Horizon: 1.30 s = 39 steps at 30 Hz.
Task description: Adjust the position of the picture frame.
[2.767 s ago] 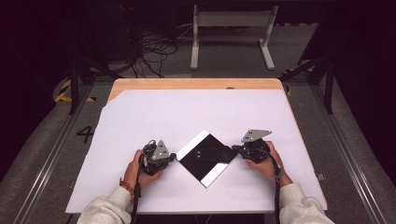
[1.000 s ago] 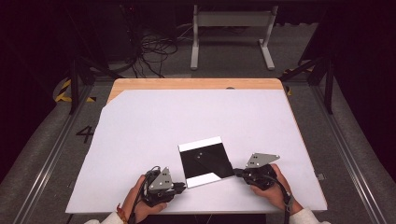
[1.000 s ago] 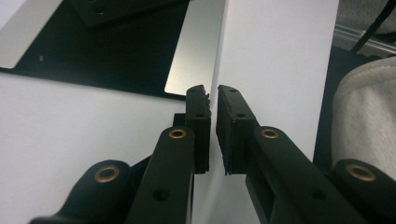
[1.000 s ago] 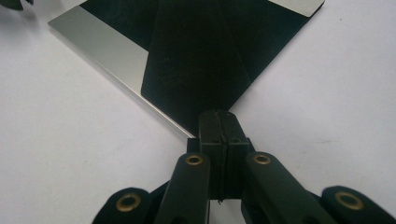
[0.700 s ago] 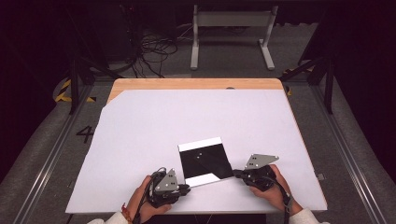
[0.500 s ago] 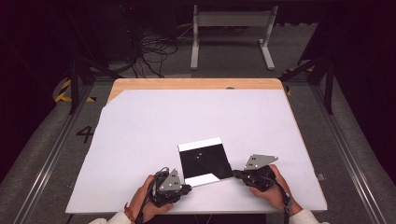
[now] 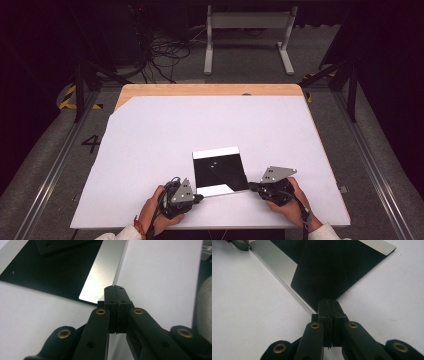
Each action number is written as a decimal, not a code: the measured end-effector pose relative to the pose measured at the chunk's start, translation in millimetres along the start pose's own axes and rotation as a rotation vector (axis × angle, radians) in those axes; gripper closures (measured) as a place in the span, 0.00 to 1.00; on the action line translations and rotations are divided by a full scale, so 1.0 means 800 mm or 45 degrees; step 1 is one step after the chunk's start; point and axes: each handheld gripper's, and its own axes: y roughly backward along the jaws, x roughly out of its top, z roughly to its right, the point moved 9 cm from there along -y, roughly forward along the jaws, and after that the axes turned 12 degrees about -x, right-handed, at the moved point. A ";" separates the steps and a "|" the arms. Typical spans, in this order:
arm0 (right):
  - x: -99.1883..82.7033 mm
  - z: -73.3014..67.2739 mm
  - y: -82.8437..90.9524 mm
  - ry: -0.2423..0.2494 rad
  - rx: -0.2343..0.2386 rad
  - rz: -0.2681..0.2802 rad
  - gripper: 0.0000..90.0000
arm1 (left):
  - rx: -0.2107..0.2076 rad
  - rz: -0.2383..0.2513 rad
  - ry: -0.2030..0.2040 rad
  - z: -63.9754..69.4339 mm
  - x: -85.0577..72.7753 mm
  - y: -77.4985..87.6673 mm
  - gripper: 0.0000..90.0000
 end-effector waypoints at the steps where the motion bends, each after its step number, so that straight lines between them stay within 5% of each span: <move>1: 0.001 0.000 0.000 0.006 -0.008 -0.002 0.99 | 0.005 0.002 -0.002 -0.003 0.001 0.000 1.00; 23: 0.005 0.002 -0.003 0.001 -0.026 0.014 0.90 | 0.022 0.012 -0.003 -0.028 0.011 -0.006 0.99; 31: 0.009 -0.006 0.007 0.047 0.020 -0.014 0.80 | 0.054 0.030 -0.035 -0.029 0.002 0.022 0.84; 37: 0.007 -0.011 0.011 0.063 0.038 -0.092 0.76 | 0.153 0.071 0.012 -0.040 -0.019 0.055 0.56; 39: 0.006 -0.013 0.011 0.060 0.051 -0.116 0.76 | 0.151 0.075 0.016 -0.040 -0.023 0.058 0.54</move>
